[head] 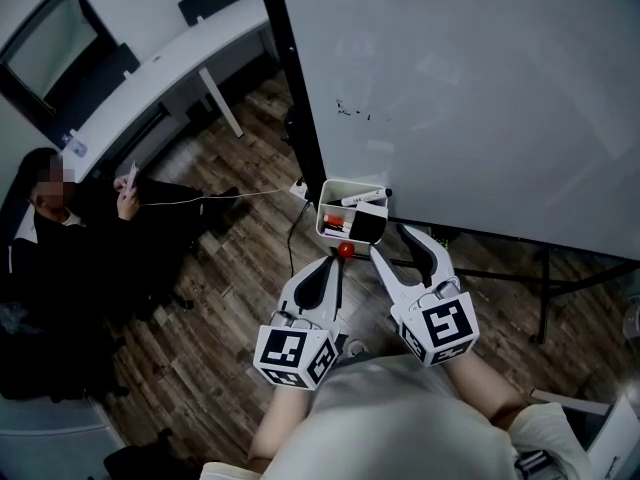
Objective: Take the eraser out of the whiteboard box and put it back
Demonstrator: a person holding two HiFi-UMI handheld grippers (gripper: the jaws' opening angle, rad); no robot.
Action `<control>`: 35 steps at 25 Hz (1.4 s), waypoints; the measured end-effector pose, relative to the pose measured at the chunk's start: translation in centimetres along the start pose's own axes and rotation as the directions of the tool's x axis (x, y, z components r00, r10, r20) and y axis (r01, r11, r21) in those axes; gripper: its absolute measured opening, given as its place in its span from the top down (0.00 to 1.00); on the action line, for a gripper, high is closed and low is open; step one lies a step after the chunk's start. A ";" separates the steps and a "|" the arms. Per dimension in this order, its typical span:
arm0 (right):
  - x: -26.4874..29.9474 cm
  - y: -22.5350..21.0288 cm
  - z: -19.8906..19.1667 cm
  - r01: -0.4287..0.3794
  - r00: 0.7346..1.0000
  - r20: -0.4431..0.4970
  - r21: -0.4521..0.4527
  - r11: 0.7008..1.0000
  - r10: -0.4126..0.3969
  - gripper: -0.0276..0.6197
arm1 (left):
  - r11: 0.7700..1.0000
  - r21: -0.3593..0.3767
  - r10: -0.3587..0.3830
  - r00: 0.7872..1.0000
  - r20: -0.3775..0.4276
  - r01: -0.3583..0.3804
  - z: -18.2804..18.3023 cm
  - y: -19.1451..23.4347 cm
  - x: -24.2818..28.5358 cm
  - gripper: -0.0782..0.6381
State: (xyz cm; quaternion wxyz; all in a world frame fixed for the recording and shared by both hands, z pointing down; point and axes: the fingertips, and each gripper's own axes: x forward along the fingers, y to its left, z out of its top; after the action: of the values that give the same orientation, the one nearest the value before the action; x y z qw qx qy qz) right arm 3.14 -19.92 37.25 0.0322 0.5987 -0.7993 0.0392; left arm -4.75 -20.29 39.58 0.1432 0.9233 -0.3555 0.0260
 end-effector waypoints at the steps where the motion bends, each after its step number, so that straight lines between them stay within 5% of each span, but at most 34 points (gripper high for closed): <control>1: -0.4 0.0 0.1 -0.003 1.000 0.006 -0.002 1.000 0.003 0.69 | 1.000 0.001 0.002 1.000 0.000 -0.002 -0.1 -0.3 -0.1 0.88; 5: -2.0 0.2 0.6 -0.029 0.999 0.017 -0.008 1.000 0.029 0.83 | 1.000 0.002 0.015 1.000 0.001 -0.015 -0.3 -1.6 -0.4 0.88; 15: -6.0 -0.1 1.0 -0.069 0.997 0.026 -0.020 0.997 0.069 0.95 | 0.999 -0.004 0.045 0.999 0.009 -0.045 -1.0 -5.3 -1.2 0.89; 35: -11.4 -0.8 -0.3 -0.196 0.981 0.006 -0.017 0.980 0.196 0.95 | 0.988 -0.031 0.156 0.986 0.055 -0.154 -2.5 -10.9 -2.7 0.88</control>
State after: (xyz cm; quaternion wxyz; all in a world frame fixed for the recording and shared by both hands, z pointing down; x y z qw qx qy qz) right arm 7.13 -9.18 36.44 0.0301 0.5168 -0.8549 0.0334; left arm 0.66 -10.13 38.88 0.1429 0.8912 -0.4306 0.0061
